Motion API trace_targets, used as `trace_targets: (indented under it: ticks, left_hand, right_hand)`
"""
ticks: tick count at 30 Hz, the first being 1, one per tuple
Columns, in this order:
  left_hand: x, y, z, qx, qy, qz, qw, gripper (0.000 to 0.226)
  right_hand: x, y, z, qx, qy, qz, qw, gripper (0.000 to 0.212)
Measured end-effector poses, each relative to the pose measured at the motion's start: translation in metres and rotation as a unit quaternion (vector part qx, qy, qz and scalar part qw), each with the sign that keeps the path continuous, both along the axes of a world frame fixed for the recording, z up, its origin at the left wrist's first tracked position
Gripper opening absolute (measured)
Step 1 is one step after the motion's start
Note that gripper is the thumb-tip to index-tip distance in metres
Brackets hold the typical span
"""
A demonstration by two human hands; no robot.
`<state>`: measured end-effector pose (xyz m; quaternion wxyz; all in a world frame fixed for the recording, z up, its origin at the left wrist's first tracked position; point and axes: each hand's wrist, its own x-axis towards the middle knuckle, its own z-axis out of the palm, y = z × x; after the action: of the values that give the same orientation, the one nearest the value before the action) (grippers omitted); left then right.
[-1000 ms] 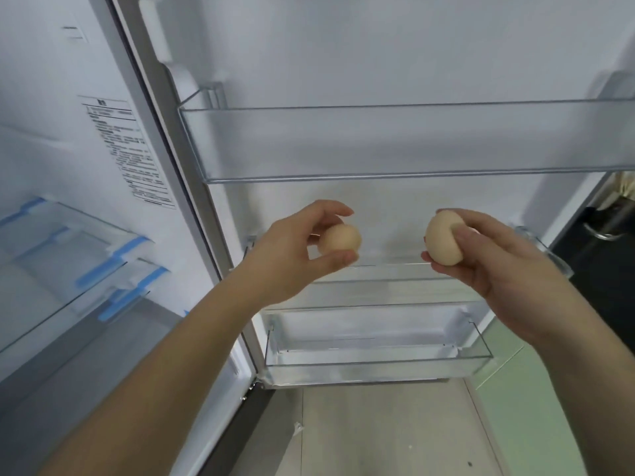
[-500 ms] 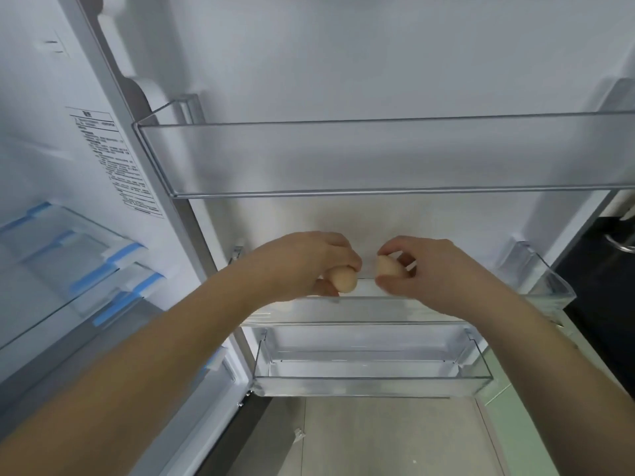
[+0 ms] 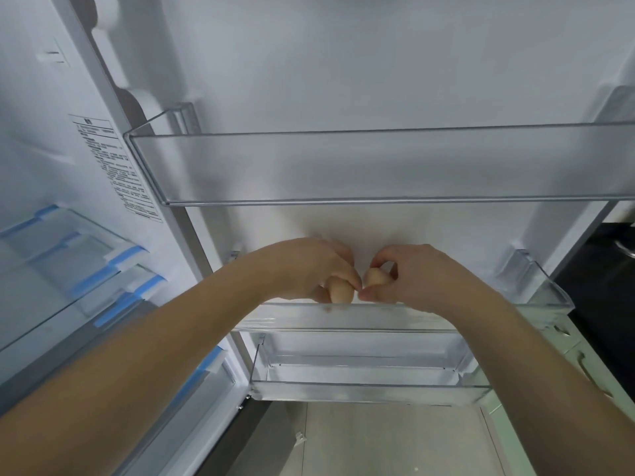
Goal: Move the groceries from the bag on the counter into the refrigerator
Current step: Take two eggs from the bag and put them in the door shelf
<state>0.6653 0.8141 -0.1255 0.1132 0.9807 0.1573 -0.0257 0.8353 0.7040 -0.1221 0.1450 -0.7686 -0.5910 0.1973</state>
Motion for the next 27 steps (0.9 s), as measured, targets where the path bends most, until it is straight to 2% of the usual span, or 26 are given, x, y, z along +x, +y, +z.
trace_targets:
  ticks: [4, 9, 15, 17, 24, 27]
  left_hand:
    - [-0.003, 0.002, 0.003, -0.052, 0.013, 0.044, 0.998, 0.053]
    - [-0.009, 0.005, 0.003, -0.025, 0.017, 0.031, 0.999, 0.057]
    - [-0.015, 0.008, 0.001, -0.051, -0.012, 0.049, 0.997, 0.059]
    - [-0.017, 0.006, 0.003, -0.061, -0.038, 0.069, 0.995, 0.054]
    - [-0.026, -0.002, 0.008, 0.017, -0.065, 0.135, 0.989, 0.041]
    - [-0.033, -0.011, 0.010, 0.039, -0.086, 0.176, 0.980, 0.037]
  right_hand:
    - [0.007, 0.000, -0.002, 0.000, 0.018, 0.011, 1.000, 0.045]
    - [0.016, -0.003, 0.000, -0.023, 0.032, 0.026, 0.999, 0.051]
    - [0.020, -0.005, 0.002, -0.028, 0.050, 0.054, 0.997, 0.063]
    - [0.020, -0.004, 0.001, -0.025, 0.040, 0.064, 0.997, 0.058]
    - [0.019, -0.005, 0.001, -0.024, 0.024, 0.051, 0.998, 0.053]
    - [0.022, -0.011, 0.003, 0.006, 0.017, 0.034, 0.999, 0.051]
